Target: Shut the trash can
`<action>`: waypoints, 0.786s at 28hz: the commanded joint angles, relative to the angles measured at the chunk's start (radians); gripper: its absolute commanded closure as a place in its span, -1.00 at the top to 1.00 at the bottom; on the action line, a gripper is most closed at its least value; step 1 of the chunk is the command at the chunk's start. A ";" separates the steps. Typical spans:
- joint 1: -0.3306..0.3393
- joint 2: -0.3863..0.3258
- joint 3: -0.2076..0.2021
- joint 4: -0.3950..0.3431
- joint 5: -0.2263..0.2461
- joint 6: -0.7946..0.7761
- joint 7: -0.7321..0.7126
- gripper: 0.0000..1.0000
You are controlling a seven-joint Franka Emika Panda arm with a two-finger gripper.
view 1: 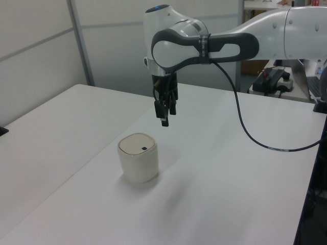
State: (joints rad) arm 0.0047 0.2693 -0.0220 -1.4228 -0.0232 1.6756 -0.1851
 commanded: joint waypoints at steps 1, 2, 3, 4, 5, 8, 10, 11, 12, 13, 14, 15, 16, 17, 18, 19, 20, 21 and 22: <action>0.012 -0.016 0.004 -0.004 -0.029 -0.051 0.058 1.00; 0.012 -0.016 0.004 -0.002 -0.030 -0.051 0.076 1.00; 0.012 -0.016 0.004 -0.004 -0.031 -0.051 0.084 1.00; 0.012 -0.016 0.004 -0.004 -0.032 -0.051 0.088 1.00; 0.012 -0.018 0.004 -0.002 -0.034 -0.053 0.088 1.00; 0.012 -0.016 0.004 -0.002 -0.034 -0.053 0.090 1.00; 0.012 -0.015 0.005 -0.004 -0.035 -0.053 0.088 1.00; 0.012 -0.015 0.005 -0.004 -0.035 -0.051 0.088 1.00; 0.012 -0.013 0.005 -0.004 -0.035 -0.051 0.088 1.00; 0.012 -0.012 0.005 -0.004 -0.035 -0.051 0.088 1.00; 0.012 -0.012 0.007 -0.004 -0.035 -0.051 0.088 1.00; 0.012 -0.012 0.007 -0.004 -0.035 -0.053 0.085 1.00; 0.012 -0.012 0.007 -0.004 -0.034 -0.053 0.085 1.00; 0.012 -0.012 0.008 -0.005 -0.034 -0.053 0.084 1.00; 0.014 -0.012 0.008 -0.005 -0.032 -0.053 0.084 1.00; 0.012 -0.012 0.008 -0.005 -0.032 -0.053 0.082 1.00; 0.012 -0.012 0.008 -0.005 -0.031 -0.053 0.081 1.00; 0.012 -0.012 0.008 -0.005 -0.029 -0.053 0.079 1.00; 0.012 -0.012 0.008 -0.005 -0.027 -0.053 0.079 1.00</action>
State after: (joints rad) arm 0.0089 0.2688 -0.0154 -1.4222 -0.0370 1.6501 -0.1241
